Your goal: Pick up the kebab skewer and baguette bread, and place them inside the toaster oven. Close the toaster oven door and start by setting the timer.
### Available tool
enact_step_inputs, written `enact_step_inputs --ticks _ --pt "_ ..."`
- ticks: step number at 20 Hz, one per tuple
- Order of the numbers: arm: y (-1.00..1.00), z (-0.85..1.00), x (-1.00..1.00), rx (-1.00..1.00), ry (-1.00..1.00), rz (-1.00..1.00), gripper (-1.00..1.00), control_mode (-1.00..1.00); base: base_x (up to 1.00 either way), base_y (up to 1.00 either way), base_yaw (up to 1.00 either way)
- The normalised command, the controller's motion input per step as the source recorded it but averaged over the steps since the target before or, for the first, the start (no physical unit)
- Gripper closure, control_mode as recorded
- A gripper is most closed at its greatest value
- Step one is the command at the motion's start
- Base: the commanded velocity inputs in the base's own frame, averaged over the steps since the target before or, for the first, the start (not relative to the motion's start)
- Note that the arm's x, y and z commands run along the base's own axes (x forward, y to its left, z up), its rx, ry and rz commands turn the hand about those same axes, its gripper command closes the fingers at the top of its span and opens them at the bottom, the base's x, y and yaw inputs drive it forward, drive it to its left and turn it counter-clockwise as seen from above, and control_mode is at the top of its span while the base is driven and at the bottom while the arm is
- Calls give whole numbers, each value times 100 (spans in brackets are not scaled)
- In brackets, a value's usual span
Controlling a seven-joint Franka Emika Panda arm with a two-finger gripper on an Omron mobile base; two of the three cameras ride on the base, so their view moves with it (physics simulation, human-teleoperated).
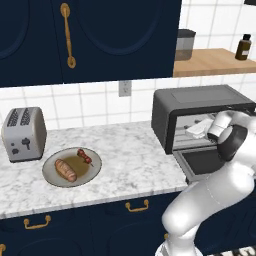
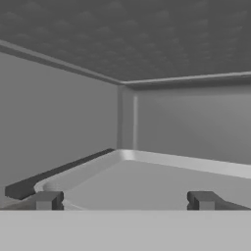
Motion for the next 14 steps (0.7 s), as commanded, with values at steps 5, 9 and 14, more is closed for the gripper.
enact_step_inputs --ticks 5,9,14 --pt "-3 -3 16 0 -2 0 -100 -100 0 0 0" --pt "-3 0 6 0 0 0 -100 -100 0 0 0" --pt "-8 -21 4 0 0 0 -100 -100 0 0 0"
